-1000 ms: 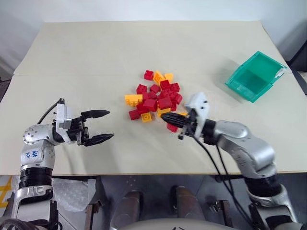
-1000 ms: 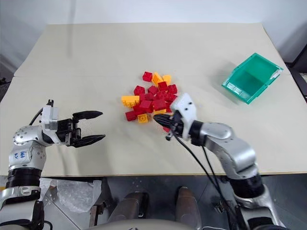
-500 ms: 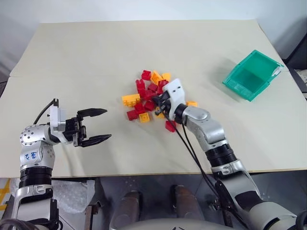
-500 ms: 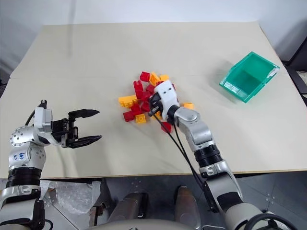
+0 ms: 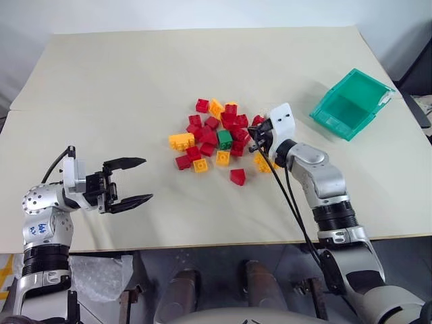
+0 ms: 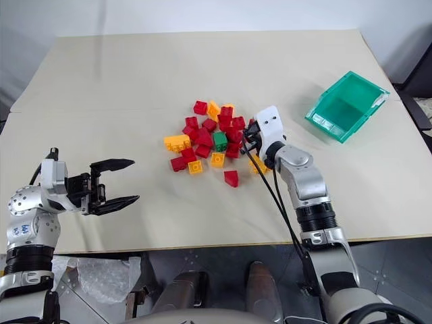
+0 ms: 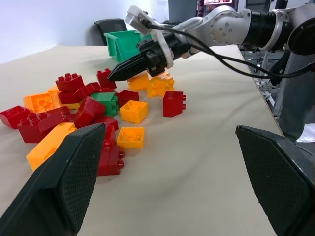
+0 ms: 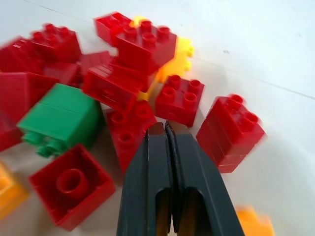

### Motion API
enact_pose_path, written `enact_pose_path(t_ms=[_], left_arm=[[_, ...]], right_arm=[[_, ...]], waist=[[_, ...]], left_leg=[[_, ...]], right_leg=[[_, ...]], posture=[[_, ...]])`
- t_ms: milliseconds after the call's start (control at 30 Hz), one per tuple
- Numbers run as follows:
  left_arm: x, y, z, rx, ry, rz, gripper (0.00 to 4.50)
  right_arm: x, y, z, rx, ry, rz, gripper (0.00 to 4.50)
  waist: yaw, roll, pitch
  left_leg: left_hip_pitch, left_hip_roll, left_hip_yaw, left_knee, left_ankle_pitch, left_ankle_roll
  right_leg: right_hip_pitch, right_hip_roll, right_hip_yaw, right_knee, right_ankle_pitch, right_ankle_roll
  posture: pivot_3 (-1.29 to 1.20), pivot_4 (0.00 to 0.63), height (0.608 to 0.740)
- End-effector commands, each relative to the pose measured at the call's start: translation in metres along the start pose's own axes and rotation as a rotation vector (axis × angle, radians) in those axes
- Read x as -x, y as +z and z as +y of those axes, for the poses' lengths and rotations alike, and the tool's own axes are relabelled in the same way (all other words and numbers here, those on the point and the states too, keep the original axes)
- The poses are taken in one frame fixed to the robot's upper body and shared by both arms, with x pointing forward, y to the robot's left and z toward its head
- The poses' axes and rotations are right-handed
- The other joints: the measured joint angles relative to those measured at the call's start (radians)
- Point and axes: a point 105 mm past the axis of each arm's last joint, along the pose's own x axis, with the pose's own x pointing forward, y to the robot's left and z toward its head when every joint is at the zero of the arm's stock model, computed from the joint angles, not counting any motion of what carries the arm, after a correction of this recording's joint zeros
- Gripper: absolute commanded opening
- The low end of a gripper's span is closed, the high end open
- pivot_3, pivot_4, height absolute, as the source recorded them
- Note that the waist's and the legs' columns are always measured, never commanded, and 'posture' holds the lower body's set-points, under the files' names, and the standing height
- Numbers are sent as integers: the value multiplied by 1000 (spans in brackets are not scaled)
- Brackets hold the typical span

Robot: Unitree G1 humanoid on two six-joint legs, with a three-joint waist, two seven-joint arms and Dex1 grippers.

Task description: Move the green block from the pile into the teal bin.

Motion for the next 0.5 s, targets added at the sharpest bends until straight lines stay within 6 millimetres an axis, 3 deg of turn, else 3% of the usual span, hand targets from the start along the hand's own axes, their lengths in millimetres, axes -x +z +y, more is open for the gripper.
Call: enact_pose_path(t_ms=[33,100,233,400,500], left_arm=[[3,11,5,-57,39,-27,4500],[2,12,6,-60,45,-29,4500],[3,14,4,-66,63,-29,4500],[6,16,2,-70,85,-25,4500],[9,15,2,-67,101,-20,4500]], right_arm=[[-30,7,25,39,66,-19,49],[-47,3,35,28,68,-1,49],[-62,6,65,29,165,-9,49],[-57,17,85,23,276,-41,49],[-41,28,81,28,323,-73,49]], waist=[[-8,0,0],[-21,0,0],[-26,0,0],[-25,0,0],[-24,0,0]], left_leg=[[1,0,1,0,0,0],[2,-1,4,0,0,0],[1,3,4,-1,1,-1],[1,2,4,-1,0,0],[0,2,4,-1,0,-1]], right_leg=[[0,0,1,1,0,0],[-1,1,3,2,0,-1],[-3,1,4,3,0,-1],[-4,0,5,3,0,-1],[-5,1,5,3,0,-1]], posture=[[0,150,740],[0,150,740],[0,150,740],[0,150,740],[0,150,740]])
